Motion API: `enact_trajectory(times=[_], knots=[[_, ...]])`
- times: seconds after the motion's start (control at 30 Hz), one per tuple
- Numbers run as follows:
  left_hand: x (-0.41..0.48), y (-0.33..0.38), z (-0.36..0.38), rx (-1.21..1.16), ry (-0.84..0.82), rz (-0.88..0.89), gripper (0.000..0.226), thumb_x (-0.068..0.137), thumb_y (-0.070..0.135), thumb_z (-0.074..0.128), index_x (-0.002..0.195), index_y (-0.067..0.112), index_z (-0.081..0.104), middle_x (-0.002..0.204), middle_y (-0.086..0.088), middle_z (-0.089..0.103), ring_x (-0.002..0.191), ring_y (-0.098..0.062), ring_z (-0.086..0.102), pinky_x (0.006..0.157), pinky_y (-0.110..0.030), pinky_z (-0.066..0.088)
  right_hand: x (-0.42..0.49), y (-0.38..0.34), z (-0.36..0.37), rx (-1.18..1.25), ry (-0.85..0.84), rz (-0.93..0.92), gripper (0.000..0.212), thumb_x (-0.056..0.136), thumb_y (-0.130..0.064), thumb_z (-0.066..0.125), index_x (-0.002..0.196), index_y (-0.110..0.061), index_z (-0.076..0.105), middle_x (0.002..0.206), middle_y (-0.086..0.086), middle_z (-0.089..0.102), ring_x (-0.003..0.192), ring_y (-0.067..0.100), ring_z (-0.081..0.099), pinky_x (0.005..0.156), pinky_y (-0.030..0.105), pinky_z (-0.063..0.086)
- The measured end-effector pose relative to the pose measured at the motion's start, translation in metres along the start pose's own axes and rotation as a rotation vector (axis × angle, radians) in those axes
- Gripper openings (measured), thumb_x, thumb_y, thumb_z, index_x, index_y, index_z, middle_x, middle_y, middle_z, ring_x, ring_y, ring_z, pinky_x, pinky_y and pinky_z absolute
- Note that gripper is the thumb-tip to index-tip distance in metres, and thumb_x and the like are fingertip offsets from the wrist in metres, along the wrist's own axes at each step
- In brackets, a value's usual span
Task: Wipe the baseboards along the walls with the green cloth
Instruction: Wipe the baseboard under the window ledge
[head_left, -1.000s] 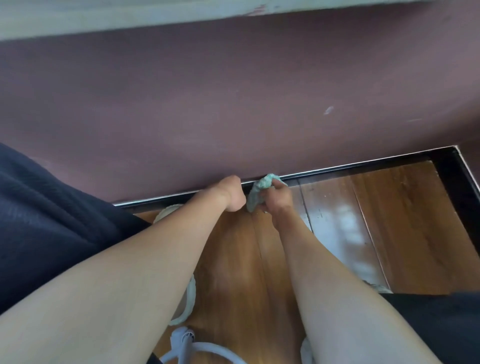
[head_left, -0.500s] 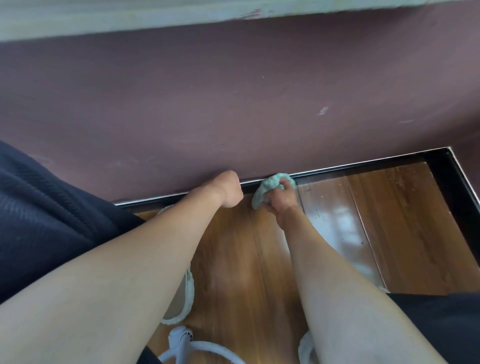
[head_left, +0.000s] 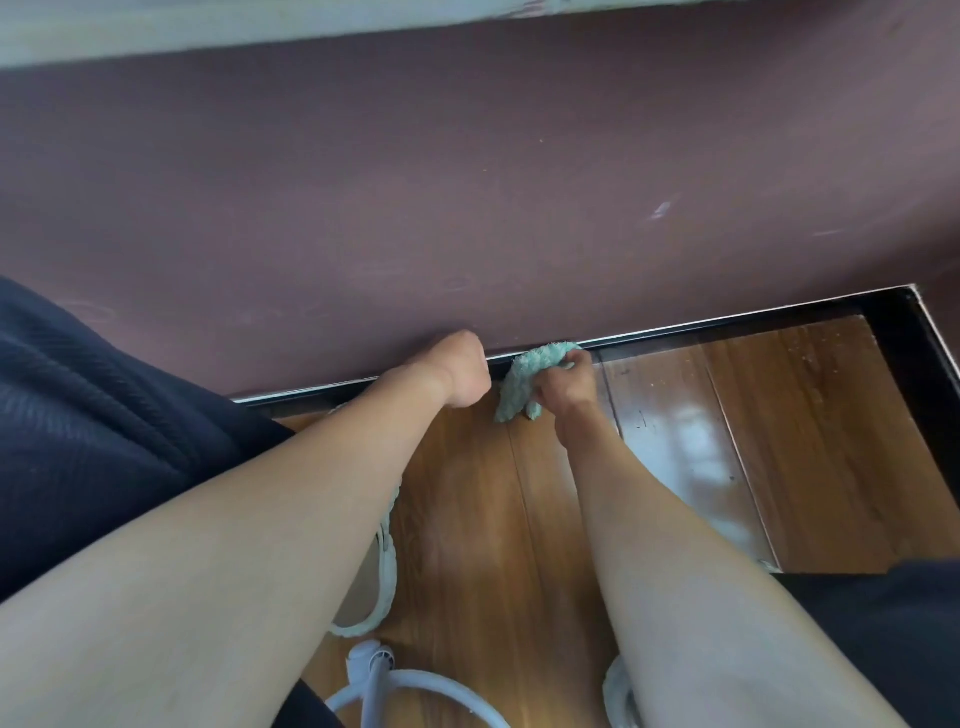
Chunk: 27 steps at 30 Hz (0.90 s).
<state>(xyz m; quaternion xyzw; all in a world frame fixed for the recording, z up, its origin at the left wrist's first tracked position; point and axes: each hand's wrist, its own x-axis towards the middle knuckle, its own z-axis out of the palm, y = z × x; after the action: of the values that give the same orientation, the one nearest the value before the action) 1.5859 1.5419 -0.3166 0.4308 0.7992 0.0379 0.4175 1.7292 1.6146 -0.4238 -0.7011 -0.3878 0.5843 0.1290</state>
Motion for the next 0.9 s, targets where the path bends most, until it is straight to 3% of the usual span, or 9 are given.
enact_trajectory(times=[0.07, 0.13, 0.27, 0.4, 0.5, 0.57, 0.7, 0.77, 0.9], knots=[[0.001, -0.002, -0.002, 0.011, 0.017, 0.002, 0.026, 0.092, 0.003, 0.052, 0.103, 0.007, 0.075, 0.112, -0.014, 0.072, 0.107, -0.034, 0.067, 0.098, -0.043, 0.056, -0.006, 0.000, 0.010, -0.087, -0.084, -0.021, 0.046, 0.072, 0.000, 0.055, 0.116, -0.011, 0.045, 0.108, 0.020, 0.064, 0.101, 0.038, 0.066, 0.083, 0.045, 0.057], [0.003, -0.006, -0.003, 0.041, 0.036, 0.003, 0.024, 0.092, 0.007, 0.055, 0.102, 0.009, 0.076, 0.111, -0.012, 0.073, 0.104, -0.034, 0.068, 0.096, -0.042, 0.057, -0.018, 0.003, 0.029, -0.133, -0.220, -0.017, 0.036, 0.079, 0.006, 0.056, 0.110, -0.011, 0.047, 0.110, 0.020, 0.062, 0.102, 0.039, 0.064, 0.079, 0.045, 0.058], [0.003, -0.020, -0.005, 0.194, 0.004, -0.029, 0.028, 0.092, 0.015, 0.058, 0.116, 0.017, 0.072, 0.122, -0.008, 0.069, 0.108, -0.032, 0.066, 0.097, -0.041, 0.056, -0.031, 0.002, 0.054, -0.202, -0.413, -0.041, 0.027, 0.086, 0.008, 0.057, 0.087, -0.016, 0.045, 0.086, 0.018, 0.055, 0.078, 0.030, 0.057, 0.063, 0.038, 0.054], [0.005, -0.036, -0.009, 0.226, -0.048, -0.067, 0.032, 0.090, 0.009, 0.056, 0.118, 0.015, 0.070, 0.121, -0.010, 0.069, 0.107, -0.033, 0.067, 0.095, -0.041, 0.057, -0.015, -0.003, 0.042, -0.063, -0.286, -0.038, 0.033, 0.090, 0.011, 0.050, 0.073, -0.017, 0.049, 0.078, 0.013, 0.055, 0.066, 0.024, 0.053, 0.048, 0.025, 0.048], [0.004, -0.040, -0.010, 0.229, -0.049, -0.074, 0.028, 0.089, 0.005, 0.056, 0.111, 0.012, 0.071, 0.111, -0.011, 0.071, 0.099, -0.033, 0.068, 0.091, -0.041, 0.059, 0.005, 0.003, 0.022, 0.028, -0.033, -0.016, 0.021, 0.086, 0.005, 0.047, 0.084, -0.011, 0.060, 0.085, 0.017, 0.065, 0.076, 0.028, 0.065, 0.069, 0.039, 0.059], [0.005, -0.039, -0.008, 0.227, -0.043, -0.065, 0.025, 0.090, 0.004, 0.057, 0.109, 0.011, 0.071, 0.105, -0.011, 0.071, 0.095, -0.032, 0.068, 0.089, -0.042, 0.060, 0.010, 0.006, 0.014, 0.023, 0.044, 0.014, 0.022, 0.082, 0.001, 0.046, 0.097, -0.008, 0.060, 0.094, 0.021, 0.068, 0.084, 0.032, 0.068, 0.079, 0.045, 0.059], [0.008, -0.035, -0.007, 0.211, -0.047, -0.061, 0.026, 0.090, 0.010, 0.056, 0.111, 0.013, 0.070, 0.110, -0.011, 0.070, 0.099, -0.033, 0.067, 0.092, -0.042, 0.058, -0.018, -0.007, 0.029, -0.022, -0.183, 0.023, 0.020, 0.085, 0.009, 0.057, 0.090, -0.010, 0.053, 0.087, 0.019, 0.061, 0.073, 0.029, 0.063, 0.066, 0.044, 0.057], [0.009, -0.032, -0.006, 0.192, -0.049, -0.058, 0.026, 0.091, 0.014, 0.055, 0.112, 0.015, 0.071, 0.113, -0.011, 0.070, 0.102, -0.033, 0.067, 0.094, -0.041, 0.057, -0.030, -0.013, 0.040, -0.015, -0.307, 0.042, 0.026, 0.085, 0.008, 0.065, 0.095, -0.011, 0.049, 0.091, 0.020, 0.062, 0.078, 0.031, 0.063, 0.067, 0.042, 0.057], [0.010, -0.024, -0.005, 0.169, -0.084, -0.042, 0.030, 0.086, 0.010, 0.055, 0.109, 0.012, 0.074, 0.113, -0.011, 0.072, 0.102, -0.033, 0.068, 0.095, -0.042, 0.057, -0.031, -0.011, 0.030, 0.075, -0.325, 0.041, 0.028, 0.085, 0.008, 0.065, 0.095, -0.016, 0.053, 0.097, 0.015, 0.065, 0.086, 0.028, 0.064, 0.072, 0.034, 0.056]])
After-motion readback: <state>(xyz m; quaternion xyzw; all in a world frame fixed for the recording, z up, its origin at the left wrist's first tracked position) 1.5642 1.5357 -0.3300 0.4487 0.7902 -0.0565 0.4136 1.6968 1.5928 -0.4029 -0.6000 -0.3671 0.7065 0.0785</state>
